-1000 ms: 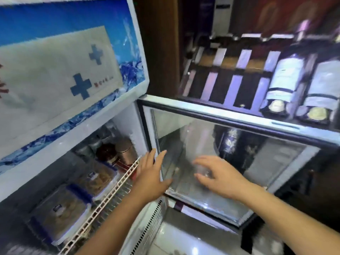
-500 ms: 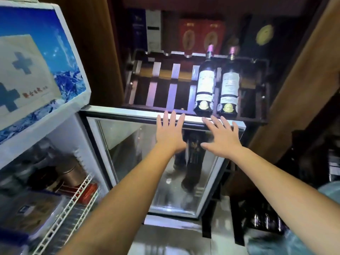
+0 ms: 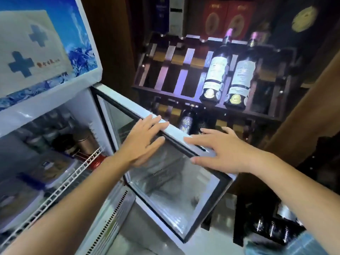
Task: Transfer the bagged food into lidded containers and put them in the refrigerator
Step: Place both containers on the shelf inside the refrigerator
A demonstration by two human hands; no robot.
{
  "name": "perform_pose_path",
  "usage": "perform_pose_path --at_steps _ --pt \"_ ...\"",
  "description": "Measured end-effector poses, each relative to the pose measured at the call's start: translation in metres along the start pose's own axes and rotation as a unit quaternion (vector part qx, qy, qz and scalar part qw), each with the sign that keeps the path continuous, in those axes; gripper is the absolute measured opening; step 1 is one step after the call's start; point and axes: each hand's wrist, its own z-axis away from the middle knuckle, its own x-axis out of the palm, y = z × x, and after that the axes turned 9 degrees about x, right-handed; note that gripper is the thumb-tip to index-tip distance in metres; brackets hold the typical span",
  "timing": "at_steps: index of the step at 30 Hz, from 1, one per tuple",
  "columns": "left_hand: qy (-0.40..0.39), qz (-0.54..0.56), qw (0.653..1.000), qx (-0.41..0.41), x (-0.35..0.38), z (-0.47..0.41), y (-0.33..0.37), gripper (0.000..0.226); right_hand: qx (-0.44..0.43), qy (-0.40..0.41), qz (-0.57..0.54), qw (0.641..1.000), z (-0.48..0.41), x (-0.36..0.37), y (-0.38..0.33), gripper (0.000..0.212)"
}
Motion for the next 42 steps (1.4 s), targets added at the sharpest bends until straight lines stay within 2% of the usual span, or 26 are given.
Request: perform_pose_path --at_steps 2,5,12,16,19,23,27,29,34,42 --pt "0.013 0.047 0.998 -0.032 -0.010 0.019 0.005 0.058 -0.056 -0.047 -0.064 0.995 0.002 0.003 -0.002 0.053" --pt "0.036 0.086 0.991 -0.099 -0.025 0.044 0.019 0.052 -0.149 -0.065 -0.117 0.980 0.000 0.020 -0.014 0.054" --pt "0.041 0.007 0.976 -0.216 -0.051 0.112 0.066 0.048 -0.344 -0.082 -0.117 0.928 -0.021 0.057 -0.064 0.057" --pt "0.035 -0.002 0.957 -0.286 -0.075 0.162 0.086 0.039 -0.417 -0.084 -0.110 0.898 -0.038 0.073 -0.100 0.060" --pt "0.022 -0.007 0.941 -0.337 -0.097 0.195 0.097 0.045 -0.453 -0.078 -0.086 0.884 -0.048 0.084 -0.132 0.065" --pt "-0.003 -0.028 0.921 -0.388 -0.126 0.226 0.113 0.049 -0.472 -0.069 -0.051 0.877 -0.058 0.102 -0.179 0.072" --pt "-0.090 -0.212 0.866 -0.445 -0.130 0.261 0.123 0.073 -0.463 -0.024 0.005 0.886 -0.070 0.127 -0.228 0.079" --pt "-0.112 -0.257 0.844 -0.457 -0.125 0.280 0.122 0.086 -0.453 0.001 0.015 0.891 -0.079 0.137 -0.252 0.079" --pt "-0.043 -0.295 0.801 -0.519 -0.096 0.322 0.086 0.094 -0.431 0.065 0.055 0.898 -0.101 0.154 -0.315 0.083" --pt "0.058 -0.284 0.746 -0.600 -0.085 0.374 -0.004 0.107 -0.398 0.083 0.074 0.911 -0.128 0.162 -0.390 0.088"
